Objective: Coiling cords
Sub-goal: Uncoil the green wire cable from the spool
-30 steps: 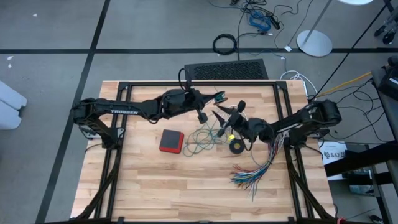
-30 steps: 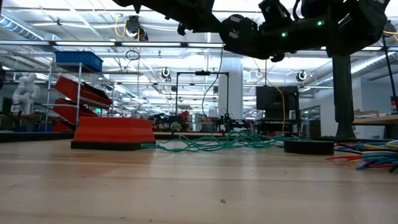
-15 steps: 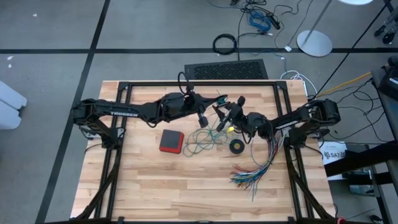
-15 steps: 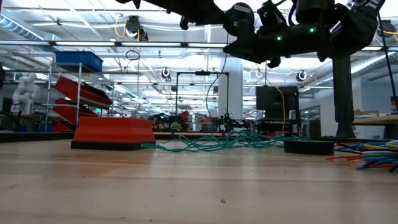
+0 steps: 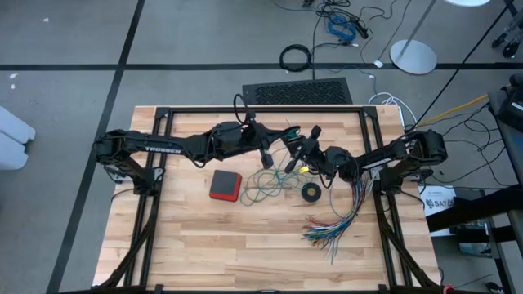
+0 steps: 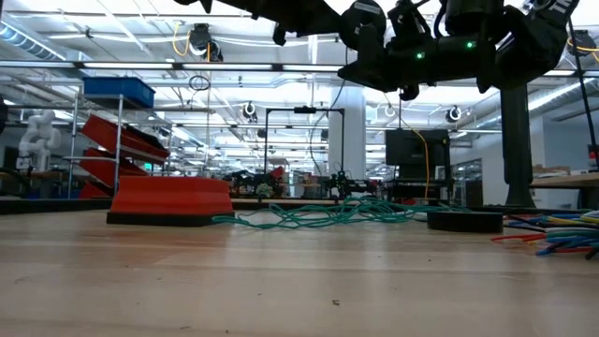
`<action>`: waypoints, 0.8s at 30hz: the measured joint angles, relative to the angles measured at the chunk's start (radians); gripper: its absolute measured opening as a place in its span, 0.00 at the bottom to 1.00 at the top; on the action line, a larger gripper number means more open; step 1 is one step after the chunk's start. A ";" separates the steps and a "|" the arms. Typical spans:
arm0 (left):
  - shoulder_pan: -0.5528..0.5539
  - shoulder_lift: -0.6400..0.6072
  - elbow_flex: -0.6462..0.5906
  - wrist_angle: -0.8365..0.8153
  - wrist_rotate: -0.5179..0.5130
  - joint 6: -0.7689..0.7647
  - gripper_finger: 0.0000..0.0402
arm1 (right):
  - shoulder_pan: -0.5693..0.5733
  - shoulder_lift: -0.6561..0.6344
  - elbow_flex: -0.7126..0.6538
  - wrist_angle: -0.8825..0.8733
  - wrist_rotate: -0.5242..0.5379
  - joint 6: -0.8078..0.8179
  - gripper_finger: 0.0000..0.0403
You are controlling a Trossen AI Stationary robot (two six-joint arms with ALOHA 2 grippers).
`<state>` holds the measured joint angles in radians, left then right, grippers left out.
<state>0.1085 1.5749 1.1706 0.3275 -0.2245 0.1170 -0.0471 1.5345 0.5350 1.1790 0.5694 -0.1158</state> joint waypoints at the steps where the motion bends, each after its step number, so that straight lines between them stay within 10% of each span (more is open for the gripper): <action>1: 0.000 0.000 0.000 0.000 0.007 -0.001 0.00 | 0.000 0.000 0.000 0.000 0.000 0.000 0.01; 24: 0.088 0.041 0.002 -0.067 -0.239 0.220 0.00 | 0.045 -0.001 0.019 -0.019 -0.059 0.090 0.00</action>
<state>0.1964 1.6159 1.1725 0.2610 -0.4634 0.3369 -0.0020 1.5337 0.5543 1.1604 0.5102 -0.0259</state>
